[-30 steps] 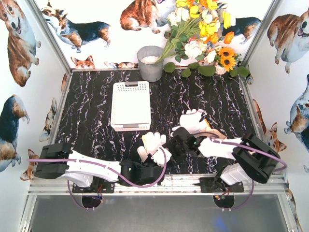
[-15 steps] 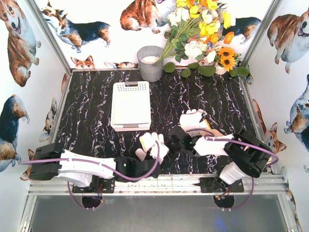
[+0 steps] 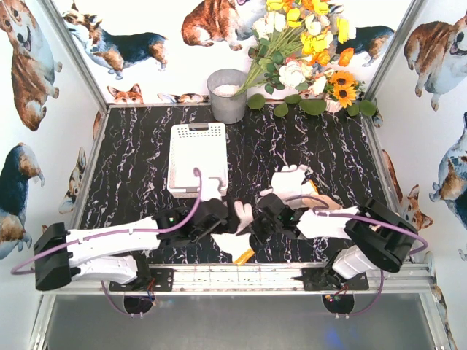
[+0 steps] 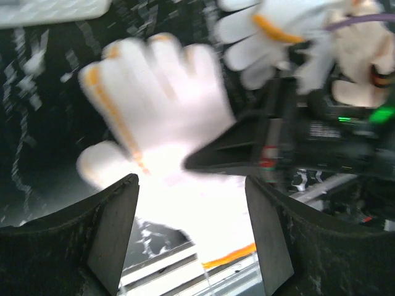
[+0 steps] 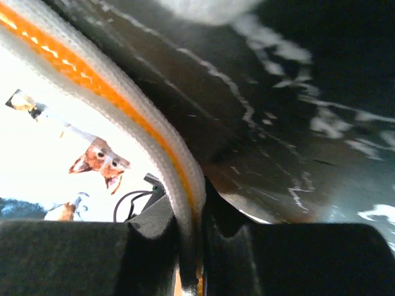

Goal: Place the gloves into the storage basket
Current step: Pair the glove with the glove, then pick up the glove from the center of the board.

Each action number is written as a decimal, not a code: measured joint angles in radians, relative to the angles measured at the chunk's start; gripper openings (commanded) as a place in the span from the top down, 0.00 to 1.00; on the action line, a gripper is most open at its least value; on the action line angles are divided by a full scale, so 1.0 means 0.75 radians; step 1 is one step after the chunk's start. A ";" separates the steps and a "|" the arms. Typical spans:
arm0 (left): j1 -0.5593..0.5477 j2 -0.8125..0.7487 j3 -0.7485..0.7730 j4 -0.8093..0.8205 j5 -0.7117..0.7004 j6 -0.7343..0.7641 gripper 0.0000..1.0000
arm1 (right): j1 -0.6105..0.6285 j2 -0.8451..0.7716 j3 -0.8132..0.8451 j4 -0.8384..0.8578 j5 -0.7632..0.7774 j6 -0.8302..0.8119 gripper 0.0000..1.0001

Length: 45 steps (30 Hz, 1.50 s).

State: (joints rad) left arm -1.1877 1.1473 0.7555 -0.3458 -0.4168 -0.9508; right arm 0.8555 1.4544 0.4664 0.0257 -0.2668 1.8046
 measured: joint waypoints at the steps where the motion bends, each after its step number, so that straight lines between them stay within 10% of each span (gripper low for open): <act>1: 0.022 -0.024 -0.040 -0.016 0.004 -0.043 0.35 | 0.000 -0.015 -0.008 -0.023 0.010 -0.002 1.00; 17: 0.268 -0.041 -0.467 0.267 0.198 -0.380 0.48 | 0.000 -0.131 -0.024 -0.186 0.109 -0.046 1.00; 45: 0.300 0.162 -0.495 0.579 0.288 -0.311 1.00 | 0.000 -0.212 -0.050 -0.186 0.125 -0.094 1.00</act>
State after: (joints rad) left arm -0.9627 1.2690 0.3840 0.0887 -0.2005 -1.1843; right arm 0.8555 1.2957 0.4290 -0.1139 -0.1730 1.7340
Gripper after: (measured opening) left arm 0.019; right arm 0.126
